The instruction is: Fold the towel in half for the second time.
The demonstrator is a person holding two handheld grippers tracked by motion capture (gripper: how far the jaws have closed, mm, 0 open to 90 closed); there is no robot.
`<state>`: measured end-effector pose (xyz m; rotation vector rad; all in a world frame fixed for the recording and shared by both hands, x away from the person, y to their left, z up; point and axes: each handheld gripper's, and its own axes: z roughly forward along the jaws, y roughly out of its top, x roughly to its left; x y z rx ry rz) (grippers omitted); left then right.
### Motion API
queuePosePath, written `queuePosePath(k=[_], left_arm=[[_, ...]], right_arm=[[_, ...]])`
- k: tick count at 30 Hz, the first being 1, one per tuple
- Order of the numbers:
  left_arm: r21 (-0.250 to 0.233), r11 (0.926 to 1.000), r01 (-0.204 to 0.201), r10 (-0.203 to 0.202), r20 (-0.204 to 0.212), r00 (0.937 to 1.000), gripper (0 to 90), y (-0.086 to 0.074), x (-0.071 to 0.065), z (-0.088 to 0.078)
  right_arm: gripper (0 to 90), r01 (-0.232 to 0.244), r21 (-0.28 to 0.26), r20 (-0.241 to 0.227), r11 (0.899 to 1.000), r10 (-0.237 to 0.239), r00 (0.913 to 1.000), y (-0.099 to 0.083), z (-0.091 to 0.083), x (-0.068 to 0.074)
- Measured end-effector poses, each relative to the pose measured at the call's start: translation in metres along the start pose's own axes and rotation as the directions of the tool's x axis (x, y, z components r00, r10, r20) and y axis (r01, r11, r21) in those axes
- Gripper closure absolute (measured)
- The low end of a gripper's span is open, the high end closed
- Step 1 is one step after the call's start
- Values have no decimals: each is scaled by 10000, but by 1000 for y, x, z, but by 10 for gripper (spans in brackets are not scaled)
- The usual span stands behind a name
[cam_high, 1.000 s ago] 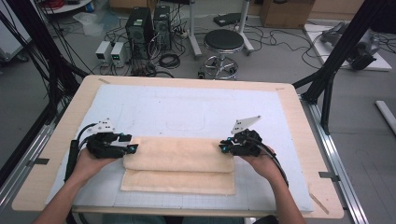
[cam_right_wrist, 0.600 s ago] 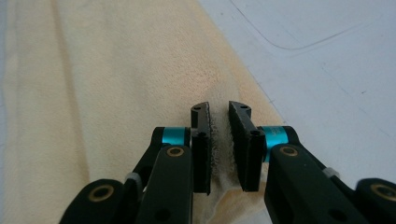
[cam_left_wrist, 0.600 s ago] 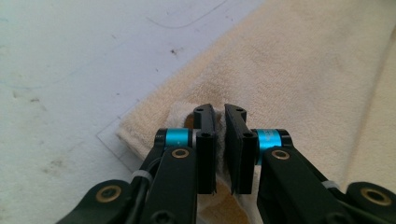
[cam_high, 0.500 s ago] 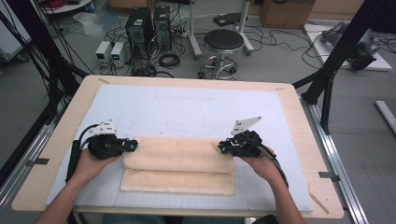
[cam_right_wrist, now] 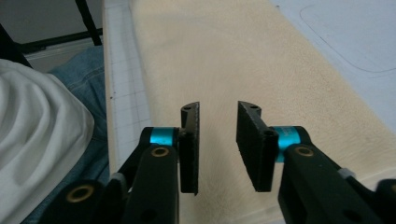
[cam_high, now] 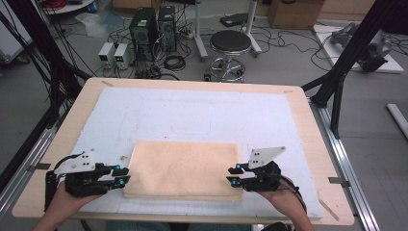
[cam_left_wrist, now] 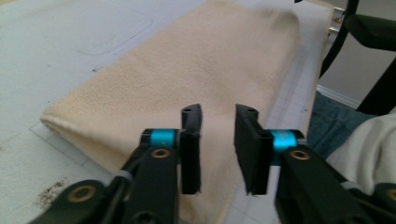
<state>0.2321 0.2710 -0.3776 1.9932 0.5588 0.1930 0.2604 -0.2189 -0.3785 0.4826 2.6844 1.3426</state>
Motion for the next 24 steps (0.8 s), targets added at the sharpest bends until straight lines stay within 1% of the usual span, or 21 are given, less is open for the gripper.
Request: queuePosePath(k=[3, 4, 5, 6, 7, 8, 9, 10, 11, 12, 13, 14, 15, 16, 17, 18, 19, 20, 22, 23, 24], left_arm=[[193, 9998, -78, 83, -276, 9996, 596, 3, 4, -1], [219, 9997, -65, 73, -401, 9992, 589, 4, 8, 1], [235, 9997, -44, 56, -526, 9986, 589, 5, 12, 4], [256, 9997, -13, 38, -963, 9953, 532, 7, 23, 13], [256, 9997, -13, 38, -963, 9953, 511, 7, 23, 13], [261, 9996, 93, -61, -1191, 9929, 505, 8, 29, 19], [268, 9994, 207, -168, -1376, 9903, 505, 9, 36, 25], [133, 9984, 550, -519, -1739, 9834, 488, 9, 50, 38], [133, 9984, 550, -519, -1739, 9834, 483, 9, 50, 38], [270, 9974, 672, -596, -2199, 9737, 476, 10, 63, 50], [270, 9974, 672, -596, -2199, 9737, 464, 10, 63, 50], [383, 9964, 755, -635, -2514, 9658, 460, 10, 75, 63], [383, 9964, 755, -635, -2514, 9658, 459, 10, 75, 63], [590, 9951, 791, -608, -2657, 9621, 450, 9, 81, 69], [851, 9921, 925, -658, -2755, 9590, 450, 8, 87, 74], [983, 9874, 1237, -911, -2861, 9539, 427, 4, 98, 84], [983, 9874, 1237, -911, -2861, 9539, 420, 4, 98, 84], [1006, 9824, 1573, -1244, -2758, 9531, 418, -1, 106, 91], [1102, 9764, 1855, -1518, -2603, 9535, 417, -5, 111, 96], [1102, 9764, 1855, -1518, -2603, 9535, 428, -5, 111, 96], [1136, 9720, 2056, -1768, -2221, 9589, 464, -7, 112, 98]], right_arm=[[643, 7, 38, 318, 10000, -8, 9995, 1, -1, -3], [622, -171, 196, 688, 9997, 157, 9975, 3, 2, -10], [622, -171, 196, 688, 9997, 157, 9975, 3, 2, -10], [591, -291, 286, 1094, 9992, 258, 9937, 5, 8, -22], [591, -291, 286, 1094, 9992, 258, 9937, 5, 8, -22], [566, -424, 358, 1460, 9985, 368, 9886, 6, 16, -37], [566, -424, 358, 1460, 9985, 368, 9886, 6, 16, -37], [538, -636, 520, 1905, 9966, 526, 9803, 5, 24, -52], [538, -636, 520, 1905, 9966, 526, 9803, 5, 24, -52], [510, -822, 491, 2343, 9954, 685, 9697, 2, 29, -66], [510, -822, 491, 2343, 9954, 685, 9697, 2, 29, -66], [498, -1008, 516, 2487, 9936, 850, 9648, -2, 33, -78], [498, -1008, 516, 2487, 9936, 850, 9648, -2, 33, -78], [461, -1317, 609, 2621, 9894, 1115, 9586, -8, 37, -89], [461, -1317, 609, 2621, 9894, 1115, 9586, -8, 37, -89], [432, -1568, 755, 2669, 9847, 1316, 9547, -14, 42, -98], [432, -1568, 755, 2669, 9847, 1316, 9547, -14, 42, -98], [415, -1810, 752, 2491, 9806, 1573, 9556, -18, 45, -105], [401, -1945, 717, 2279, 9783, 1737, 9581, -21, 48, -109], [401, -1945, 717, 2279, 9783, 1737, 9581, -21, 48, -109], [402, -2050, 730, 2132, 9760, 1855, 9592, -23, 52, -111]])
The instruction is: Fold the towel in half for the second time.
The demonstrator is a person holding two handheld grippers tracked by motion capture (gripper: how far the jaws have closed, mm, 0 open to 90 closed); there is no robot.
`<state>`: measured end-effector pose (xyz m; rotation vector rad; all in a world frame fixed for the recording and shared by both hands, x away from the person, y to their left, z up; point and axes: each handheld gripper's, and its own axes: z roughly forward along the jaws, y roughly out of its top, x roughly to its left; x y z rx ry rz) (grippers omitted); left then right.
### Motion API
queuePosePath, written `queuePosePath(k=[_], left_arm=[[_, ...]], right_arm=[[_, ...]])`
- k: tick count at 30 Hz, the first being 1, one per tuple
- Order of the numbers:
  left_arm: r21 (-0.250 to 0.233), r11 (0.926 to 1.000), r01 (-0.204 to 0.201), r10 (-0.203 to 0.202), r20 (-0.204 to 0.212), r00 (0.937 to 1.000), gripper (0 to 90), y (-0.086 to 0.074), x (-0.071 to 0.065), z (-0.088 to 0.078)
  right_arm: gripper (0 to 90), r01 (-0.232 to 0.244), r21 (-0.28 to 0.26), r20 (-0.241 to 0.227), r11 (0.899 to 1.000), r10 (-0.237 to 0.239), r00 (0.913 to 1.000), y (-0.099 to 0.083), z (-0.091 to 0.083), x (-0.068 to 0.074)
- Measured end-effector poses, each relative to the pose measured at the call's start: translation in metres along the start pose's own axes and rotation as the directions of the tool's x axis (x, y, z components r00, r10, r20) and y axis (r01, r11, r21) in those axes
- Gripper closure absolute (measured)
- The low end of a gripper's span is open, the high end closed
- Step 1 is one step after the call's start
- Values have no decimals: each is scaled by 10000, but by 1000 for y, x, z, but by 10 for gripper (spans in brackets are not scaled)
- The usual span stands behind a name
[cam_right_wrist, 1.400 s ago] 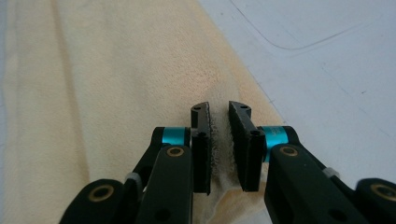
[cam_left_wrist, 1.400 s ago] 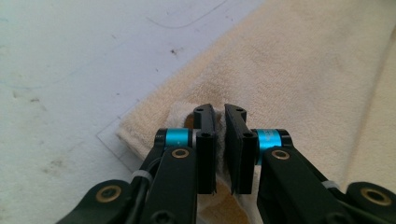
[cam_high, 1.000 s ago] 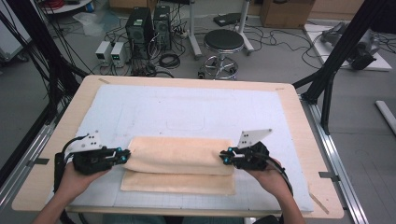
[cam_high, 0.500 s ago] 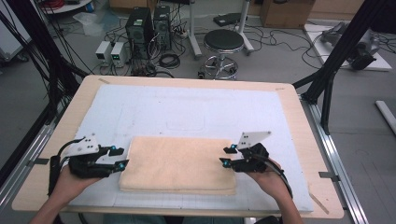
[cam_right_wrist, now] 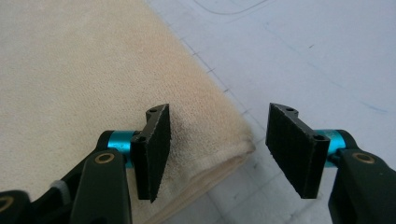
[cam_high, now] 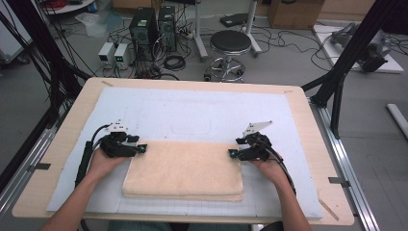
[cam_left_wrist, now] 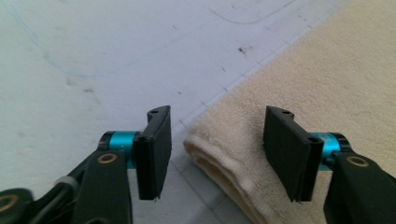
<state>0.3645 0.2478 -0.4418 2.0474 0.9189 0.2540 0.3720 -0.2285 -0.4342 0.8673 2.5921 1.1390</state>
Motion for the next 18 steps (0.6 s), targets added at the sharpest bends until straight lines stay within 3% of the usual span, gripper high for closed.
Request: queuePosePath(k=[3, 4, 5, 6, 7, 8, 9, 10, 13, 14, 15, 16, 17, 18], left_arm=[[43, 9999, -165, 164, 145, 9998, 605, 1, -2, -1], [73, 9995, -304, 303, 174, 9994, 640, 1, -5, -1], [73, 9995, -304, 303, 174, 9994, 666, 1, -5, -1], [114, 9992, -376, 374, 150, 9992, 709, 2, -6, -2], [114, 9992, -376, 374, 150, 9992, 749, 2, -6, -2], [111, 9989, -455, 454, 72, 9989, 773, 3, -7, -3], [111, 9989, -455, 454, 72, 9989, 786, 3, -7, -3], [68, 9989, -473, 473, 17, 9989, 794, 3, -7, -4], [-266, 9990, -354, 345, -337, 9988, 804, 6, -5, -8], [-376, 9987, -347, 322, -641, 9974, 805, 12, -4, -8], [-376, 9987, -347, 322, -641, 9974, 805, 12, -4, -8], [-549, 9978, -360, 301, -1041, 9941, 806, 20, -2, -7], [-549, 9978, -360, 301, -1041, 9941, 805, 20, -2, -7], [-623, 9980, -141, 67, -1181, 9930, 805, 30, 4, -4]], right_arm=[[440, -96, 2, -235, 10000, 96, 9997, -1, 3, -2], [517, -175, -35, -667, 9998, 172, 9976, -1, 6, -2], [517, -175, -35, -667, 9998, 172, 9976, -1, 6, -2], [604, -275, 18, -972, 9996, 276, 9949, 0, 7, 0], [604, -275, 18, -972, 9996, 276, 9949, 0, 7, 0], [731, -171, -7, -1058, 9999, 169, 9942, 1, 6, 0], [731, -171, -7, -1058, 9999, 169, 9942, 1, 6, 0], [781, 218, -43, -935, 9998, -221, 9954, 4, 3, 2], [794, 339, 27, -665, 9994, -337, 9972, 8, 1, 4], [800, 335, -58, -477, 9994, -338, 9983, 14, -1, 1], [800, 335, -58, -477, 9994, -338, 9983, 14, -1, 1], [801, 380, -73, -303, 9993, -382, 9988, 23, -2, -4], [801, 380, -73, -303, 9993, -382, 9988, 23, -2, -4], [801, 415, 92, -53, 9991, -414, 9991, 34, 0, -11]])
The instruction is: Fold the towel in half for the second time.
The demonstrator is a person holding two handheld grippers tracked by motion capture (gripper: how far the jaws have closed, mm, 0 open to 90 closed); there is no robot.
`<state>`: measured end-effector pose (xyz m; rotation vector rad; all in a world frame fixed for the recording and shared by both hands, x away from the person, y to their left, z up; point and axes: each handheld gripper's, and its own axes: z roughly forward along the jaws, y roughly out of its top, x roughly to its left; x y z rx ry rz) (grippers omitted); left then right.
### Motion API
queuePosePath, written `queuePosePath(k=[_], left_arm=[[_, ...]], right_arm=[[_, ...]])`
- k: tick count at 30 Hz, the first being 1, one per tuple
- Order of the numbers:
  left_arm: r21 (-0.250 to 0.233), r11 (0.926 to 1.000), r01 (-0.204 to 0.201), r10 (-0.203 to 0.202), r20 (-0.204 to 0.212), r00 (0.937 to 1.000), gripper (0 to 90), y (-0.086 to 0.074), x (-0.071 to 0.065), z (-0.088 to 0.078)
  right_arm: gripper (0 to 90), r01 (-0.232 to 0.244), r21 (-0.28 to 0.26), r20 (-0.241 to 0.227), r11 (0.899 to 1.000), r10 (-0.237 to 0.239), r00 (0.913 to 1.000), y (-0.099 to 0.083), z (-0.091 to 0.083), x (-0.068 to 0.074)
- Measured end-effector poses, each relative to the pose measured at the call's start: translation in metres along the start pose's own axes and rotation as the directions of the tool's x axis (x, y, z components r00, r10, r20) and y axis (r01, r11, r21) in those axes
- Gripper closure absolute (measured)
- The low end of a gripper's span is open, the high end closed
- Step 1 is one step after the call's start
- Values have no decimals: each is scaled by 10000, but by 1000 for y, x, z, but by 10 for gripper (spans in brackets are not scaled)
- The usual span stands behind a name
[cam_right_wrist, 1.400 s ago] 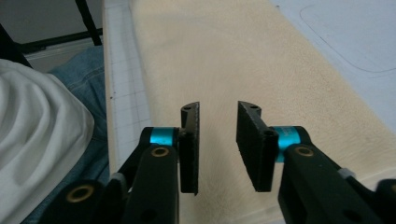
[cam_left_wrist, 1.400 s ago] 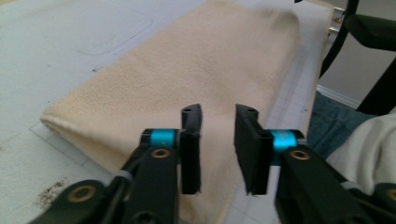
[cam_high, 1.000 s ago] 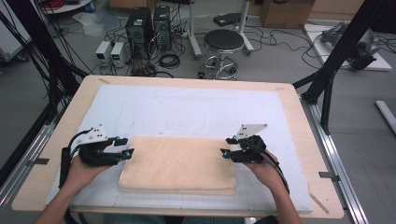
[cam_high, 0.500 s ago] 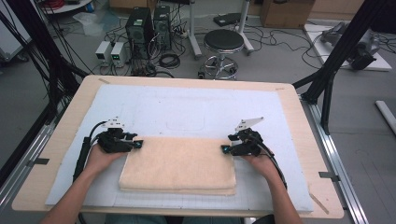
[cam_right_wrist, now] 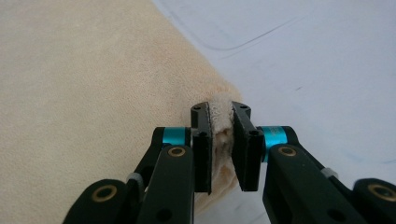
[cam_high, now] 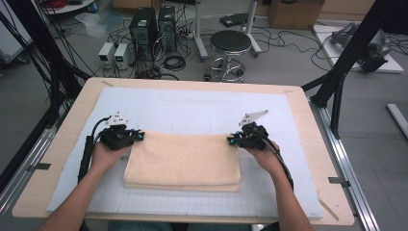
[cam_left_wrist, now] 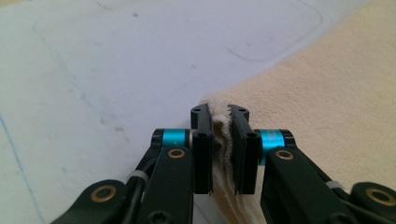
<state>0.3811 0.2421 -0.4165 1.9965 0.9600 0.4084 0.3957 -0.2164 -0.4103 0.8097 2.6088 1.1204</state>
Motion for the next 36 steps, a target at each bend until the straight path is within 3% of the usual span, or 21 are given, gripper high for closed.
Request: queuePosePath(k=[1, 4, 5, 6, 7, 8, 11, 12, 13, 14, 16, 20, 22, 27, 28, 33, 34, 35, 36], left_arm=[[0, 10000, 0, 0, 0, 10000, 805, 0, 0, 0], [-196, 9993, 306, -310, -208, 9993, 806, 14, 9, 7], [-289, 9990, 327, -336, -312, 9989, 806, 19, 11, 9], [-314, 9991, 284, -301, -534, 9981, 807, 28, 14, 13], [-314, 9991, 284, -301, -534, 9981, 807, 28, 14, 13], [-537, 9977, 406, -445, -734, 9963, 807, 38, 18, 16], [-700, 9965, 468, -527, -850, 9950, 805, 47, 22, 21], [-402, 9980, 493, -534, -1065, 9929, 756, 52, 25, 26], [-402, 9980, 493, -534, -1065, 9929, 702, 52, 25, 26], [-131, 9991, 398, -411, -1200, 9919, 660, 51, 26, 27], [-96, 9989, 455, -463, -1072, 9932, 642, 50, 27, 25], [-236, 9988, 440, -458, -791, 9958, 561, 40, 27, 15], [-105, 9994, 331, -334, -326, 9989, 527, 33, 24, 5], [-434, 9991, 2, 2, 108, 9999, 526, 19, 12, -11], [-434, 9988, -214, 225, 264, 9994, 526, 9, 6, -17], [-353, 9982, -480, 502, 655, 9966, 514, -7, -6, -25], [-261, 9979, -598, 619, 911, 9939, 514, -12, -13, -28], [-261, 9979, -598, 619, 911, 9939, 509, -12, -13, -28], [-304, 9961, -834, 861, 1047, 9908, 508, -17, -21, -31]], right_arm=[[801, 0, 0, 0, 10000, 0, 10000, 0, 0, 0], [801, -145, -86, 419, 9999, 149, 9990, 19, 1, -19], [801, -145, -86, 419, 9999, 149, 9990, 19, 1, -19], [801, -173, -91, 647, 9998, 178, 9977, 28, 1, -28], [801, -173, -91, 647, 9998, 178, 9977, 28, 1, -28], [801, -202, -41, 937, 9998, 205, 9954, 37, 3, -36], [796, -261, -54, 1238, 9996, 265, 9920, 44, 6, -46], [712, -647, -255, 1428, 9976, 677, 9874, 45, 10, -56], [712, -647, -255, 1428, 9976, 677, 9874, 45, 10, -56], [646, -889, -89, 1436, 9960, 893, 9856, 41, 14, -59], [616, -928, -32, 1341, 9957, 924, 9866, 40, 15, -59], [570, -547, -104, 1129, 9985, 555, 9921, 28, 9, -46], [564, -419, -144, 1113, 9990, 433, 9928, 21, 4, -40], [553, -205, -380, 931, 9991, 240, 9954, 6, -7, -26], [550, 66, -478, 829, 9988, -26, 9966, 1, -12, -16], [544, 363, -715, 529, 9968, -326, 9981, -7, -20, 0], [511, 477, -468, 174, 9978, -469, 9987, -7, -22, 7], [511, 477, -468, 174, 9978, -469, 9987, -7, -22, 7], [511, 594, -261, -152, 9979, -598, 9981, -7, -23, 14]])
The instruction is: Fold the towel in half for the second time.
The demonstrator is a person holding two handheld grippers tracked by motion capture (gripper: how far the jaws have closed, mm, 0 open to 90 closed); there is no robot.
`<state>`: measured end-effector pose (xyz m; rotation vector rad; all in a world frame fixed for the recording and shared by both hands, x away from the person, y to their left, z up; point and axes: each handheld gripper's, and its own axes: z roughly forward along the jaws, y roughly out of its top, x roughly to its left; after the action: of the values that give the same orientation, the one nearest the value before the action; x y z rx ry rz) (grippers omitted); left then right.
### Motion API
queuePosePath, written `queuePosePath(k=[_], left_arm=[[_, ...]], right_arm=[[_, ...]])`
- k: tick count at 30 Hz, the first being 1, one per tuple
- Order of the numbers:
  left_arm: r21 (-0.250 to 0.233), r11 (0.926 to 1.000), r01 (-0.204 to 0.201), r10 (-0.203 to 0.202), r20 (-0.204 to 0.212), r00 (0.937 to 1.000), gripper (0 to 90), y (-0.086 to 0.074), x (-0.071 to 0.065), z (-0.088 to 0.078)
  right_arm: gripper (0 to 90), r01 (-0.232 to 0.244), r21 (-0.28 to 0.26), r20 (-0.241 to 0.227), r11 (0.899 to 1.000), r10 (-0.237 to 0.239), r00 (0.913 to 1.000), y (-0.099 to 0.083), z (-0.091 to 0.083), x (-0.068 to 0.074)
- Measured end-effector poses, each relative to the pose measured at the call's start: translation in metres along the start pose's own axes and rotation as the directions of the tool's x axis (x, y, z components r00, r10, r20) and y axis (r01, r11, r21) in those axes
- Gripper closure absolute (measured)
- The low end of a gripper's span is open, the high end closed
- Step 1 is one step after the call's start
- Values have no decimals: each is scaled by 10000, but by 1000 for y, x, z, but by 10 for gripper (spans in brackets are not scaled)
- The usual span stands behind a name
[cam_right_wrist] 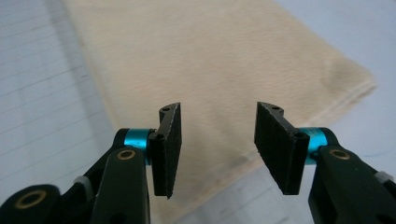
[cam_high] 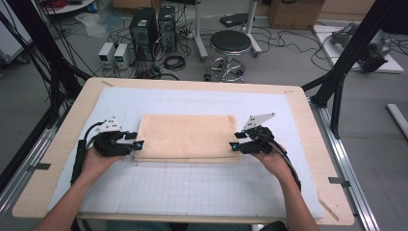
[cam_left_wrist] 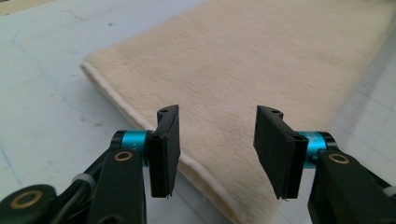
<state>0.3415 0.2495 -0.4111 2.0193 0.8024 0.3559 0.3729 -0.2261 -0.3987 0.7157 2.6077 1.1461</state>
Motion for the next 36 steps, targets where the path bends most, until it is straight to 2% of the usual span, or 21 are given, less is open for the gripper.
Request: queuePosePath(k=[1, 2, 3, 4, 6, 10, 11, 12, 13, 14, 15, 16, 19, 20, 21, 22, 24, 26, 29, 30, 36], left_arm=[[0, 10000, 0, 0, 0, 10000, 509, 0, 0, 0], [-32, 9999, -114, 115, 237, 9997, 512, -4, -7, -2], [-32, 9999, -114, 115, 237, 9997, 520, -4, -7, -2], [-56, 9996, -262, 264, 453, 9986, 529, -8, -13, -3], [69, 9993, -359, 354, 651, 9972, 534, -12, -17, -2], [412, 9973, -608, 573, 801, 9951, 532, -17, -20, 2], [412, 9973, -608, 573, 801, 9951, 532, -17, -20, 2], [508, 9961, -728, 686, 804, 9944, 531, -18, -19, 3], [508, 9961, -728, 686, 804, 9944, 530, -18, -19, 3], [535, 9957, -751, 705, 834, 9940, 529, -19, -19, 4], [535, 9957, -751, 705, 834, 9940, 529, -19, -19, 4], [661, 9937, -909, 857, 779, 9933, 529, -21, -20, 6], [752, 9922, -998, 944, 727, 9929, 531, -22, -21, 8], [930, 9874, -1278, 1234, 522, 9910, 548, -23, -23, 10], [930, 9874, -1278, 1234, 522, 9910, 575, -23, -23, 10], [987, 9856, -1374, 1345, 349, 9903, 575, -23, -24, 11], [1063, 9821, -1553, 1563, -8, 9877, 650, -23, -26, 11], [1050, 9854, -1340, 1368, -194, 9904, 743, -23, -25, 11], [1016, 9879, -1173, 1199, -194, 9926, 813, -22, -24, 10], [916, 9911, -969, 990, -177, 9949, 824, -21, -23, 8], [742, 9934, -876, 888, -135, 9960, 840, -21, -20, 3]], right_arm=[[511, 0, 0, 0, 10000, 0, 10000, 0, 0, 0], [521, 257, 218, -231, 9994, -252, 9994, 2, 1, 8], [521, 257, 218, -231, 9994, -252, 9994, 2, 1, 8], [539, 461, 430, -406, 9980, -443, 9982, 4, 3, 13], [559, 598, 647, -594, 9961, -560, 9967, 4, 7, 15], [567, 525, 962, -642, 9940, -464, 9969, 2, 12, 17], [567, 525, 962, -642, 9940, -464, 9969, 2, 12, 17], [586, 586, 596, -358, 9965, -566, 9978, -2, 11, 19], [586, 586, 596, -358, 9965, -566, 9978, -2, 11, 19], [585, 365, 465, -338, 9982, -350, 9988, -8, 10, 19], [585, 365, 465, -338, 9982, -350, 9988, -8, 10, 19], [585, 262, 345, -226, 9991, -255, 9994, -14, 10, 20], [586, 197, 296, -165, 9994, -192, 9997, -19, 10, 22], [595, 236, 513, -160, 9984, -228, 9996, -21, 13, 23], [595, 236, 513, -160, 9984, -228, 9996, -21, 13, 23], [618, 304, 585, -128, 9978, -297, 9995, -20, 14, 24], [673, 434, 686, 17, 9967, -436, 9990, -19, 15, 25], [750, 242, 831, -4, 9962, -242, 9997, -20, 16, 26], [802, 230, 823, -33, 9963, -228, 9997, -19, 14, 27], [810, 212, 843, -18, 9962, -211, 9998, -18, 13, 29], [822, 193, 641, -10, 9978, -192, 9998, -22, 10, 35]])
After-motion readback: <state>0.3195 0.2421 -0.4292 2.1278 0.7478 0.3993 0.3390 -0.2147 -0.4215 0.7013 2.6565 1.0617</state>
